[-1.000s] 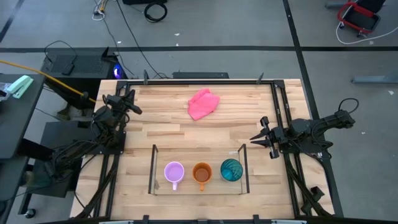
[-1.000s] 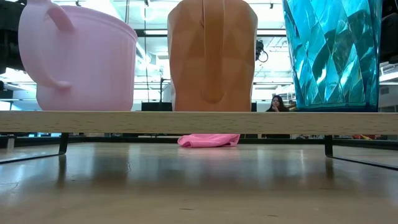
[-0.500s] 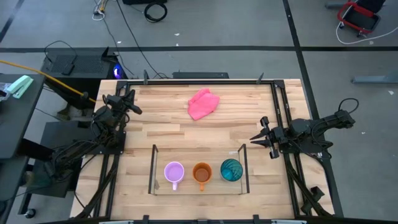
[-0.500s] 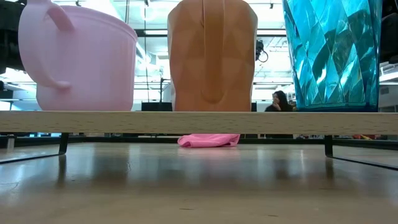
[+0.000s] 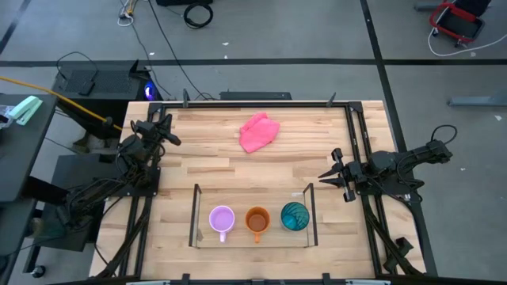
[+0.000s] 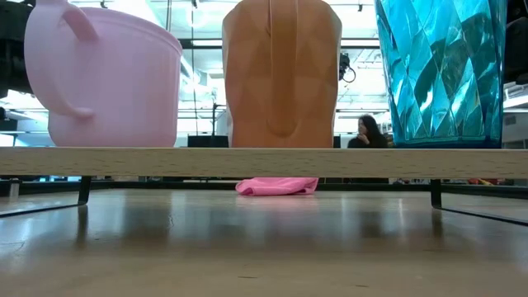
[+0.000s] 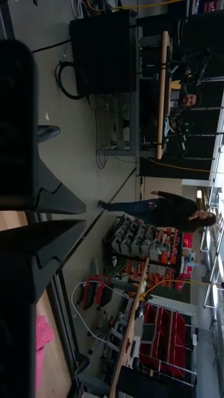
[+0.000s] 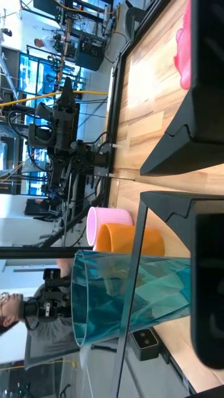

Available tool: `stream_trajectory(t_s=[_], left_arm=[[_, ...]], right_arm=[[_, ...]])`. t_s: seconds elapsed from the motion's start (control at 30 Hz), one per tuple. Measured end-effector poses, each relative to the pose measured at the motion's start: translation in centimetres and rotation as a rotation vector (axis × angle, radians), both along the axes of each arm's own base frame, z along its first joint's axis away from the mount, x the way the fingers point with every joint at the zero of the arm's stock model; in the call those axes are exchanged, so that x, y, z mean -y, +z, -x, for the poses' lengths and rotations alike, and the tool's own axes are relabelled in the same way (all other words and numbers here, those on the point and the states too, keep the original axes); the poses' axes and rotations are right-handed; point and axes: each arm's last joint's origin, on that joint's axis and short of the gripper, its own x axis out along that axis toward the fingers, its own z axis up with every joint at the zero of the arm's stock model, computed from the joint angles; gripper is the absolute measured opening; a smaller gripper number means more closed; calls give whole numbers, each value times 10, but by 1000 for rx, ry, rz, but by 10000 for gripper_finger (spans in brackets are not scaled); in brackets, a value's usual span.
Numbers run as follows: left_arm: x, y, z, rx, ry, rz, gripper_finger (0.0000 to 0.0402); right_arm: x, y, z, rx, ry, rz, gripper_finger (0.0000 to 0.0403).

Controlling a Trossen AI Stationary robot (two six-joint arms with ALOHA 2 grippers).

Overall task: Stack small to large cups/mugs on shelf
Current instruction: Return to Home Position

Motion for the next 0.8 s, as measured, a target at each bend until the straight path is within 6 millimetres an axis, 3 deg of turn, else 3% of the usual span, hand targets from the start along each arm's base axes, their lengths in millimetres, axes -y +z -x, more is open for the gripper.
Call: stream_trajectory(t_s=[0.8], left_arm=[[0, 0, 0, 0, 0, 0, 34]], right_arm=[[0, 0, 0, 0, 0, 0, 58]])
